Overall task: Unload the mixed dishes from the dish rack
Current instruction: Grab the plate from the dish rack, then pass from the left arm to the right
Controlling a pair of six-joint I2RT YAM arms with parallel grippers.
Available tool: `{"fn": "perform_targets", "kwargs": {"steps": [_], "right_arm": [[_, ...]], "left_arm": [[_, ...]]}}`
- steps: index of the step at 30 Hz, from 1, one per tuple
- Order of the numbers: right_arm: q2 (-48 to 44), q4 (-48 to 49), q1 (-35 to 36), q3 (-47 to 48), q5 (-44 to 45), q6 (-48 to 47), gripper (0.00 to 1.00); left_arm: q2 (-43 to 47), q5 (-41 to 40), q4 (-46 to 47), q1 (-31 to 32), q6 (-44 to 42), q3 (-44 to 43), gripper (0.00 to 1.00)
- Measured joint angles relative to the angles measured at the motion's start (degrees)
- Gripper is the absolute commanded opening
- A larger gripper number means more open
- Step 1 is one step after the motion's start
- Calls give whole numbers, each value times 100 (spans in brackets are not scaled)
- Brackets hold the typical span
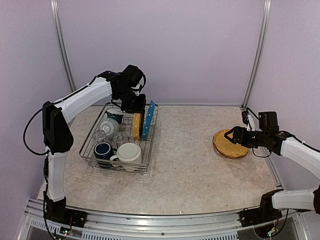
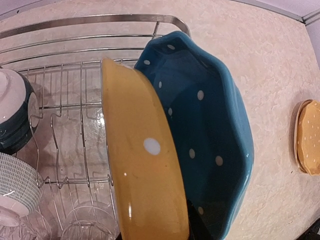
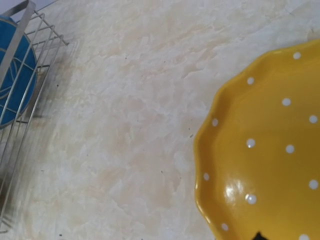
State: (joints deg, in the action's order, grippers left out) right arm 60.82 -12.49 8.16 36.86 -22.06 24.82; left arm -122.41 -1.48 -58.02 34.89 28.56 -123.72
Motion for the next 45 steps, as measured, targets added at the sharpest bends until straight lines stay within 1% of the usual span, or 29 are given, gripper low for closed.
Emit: {"fn": "perform_targets", "kwargs": {"steps": [7, 19, 29, 33, 37, 41, 45], "right_arm": [[20, 35, 4, 7, 4, 7, 77], [20, 33, 9, 11, 13, 22, 77], [13, 42, 28, 13, 17, 79, 77], [133, 39, 61, 68, 17, 107, 77], [319, 68, 114, 208, 15, 173, 77], [533, 157, 188, 369, -31, 258, 77], [693, 173, 238, 573, -170, 385, 78]], "left_arm": [[136, 61, -122, 9, 81, -61, 0], [684, 254, -234, -79, 275, -63, 0], [1078, 170, -463, -61, 79, -68, 0], [1510, 81, -428, 50, -243, -46, 0], [2002, -15, -286, 345, -798, -33, 0], [2354, -267, 155, 894, -1543, 26, 0], [2433, -737, 918, 1587, -2492, 286, 0]]}}
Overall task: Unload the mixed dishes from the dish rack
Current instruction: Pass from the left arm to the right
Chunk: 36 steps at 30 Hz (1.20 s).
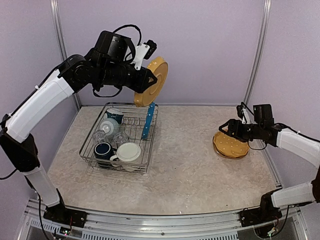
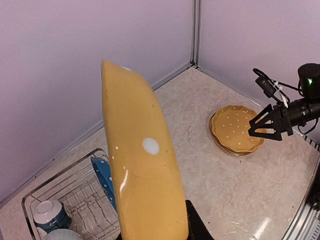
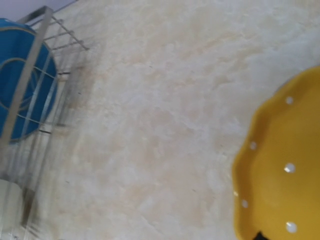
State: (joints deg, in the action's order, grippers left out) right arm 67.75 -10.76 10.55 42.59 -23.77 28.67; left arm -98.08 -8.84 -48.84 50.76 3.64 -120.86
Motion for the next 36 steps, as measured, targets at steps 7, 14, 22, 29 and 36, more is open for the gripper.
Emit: {"fn": "perform_targets", "kwargs": {"steps": [7, 14, 22, 29, 36], "right_arm": [[-22, -7, 11, 400, -76, 269, 87], [-385, -4, -131, 616, -269, 708, 90], [-686, 0, -302, 1056, -553, 1036, 94], [-787, 166, -302, 1027, -887, 1327, 97], [-459, 422, -205, 885, -1165, 1604, 81]], "left_arm": [[-378, -776, 1132, 809, -1445, 334, 0], [-988, -1484, 2428, 1351, -2774, 929, 0], [-2076, -2275, 3912, 1766, -4592, 1235, 0], [-2520, -2498, 4592, 1845, -5495, 1296, 0], [-2717, -2719, 5322, 1884, -6107, 1290, 0]]}}
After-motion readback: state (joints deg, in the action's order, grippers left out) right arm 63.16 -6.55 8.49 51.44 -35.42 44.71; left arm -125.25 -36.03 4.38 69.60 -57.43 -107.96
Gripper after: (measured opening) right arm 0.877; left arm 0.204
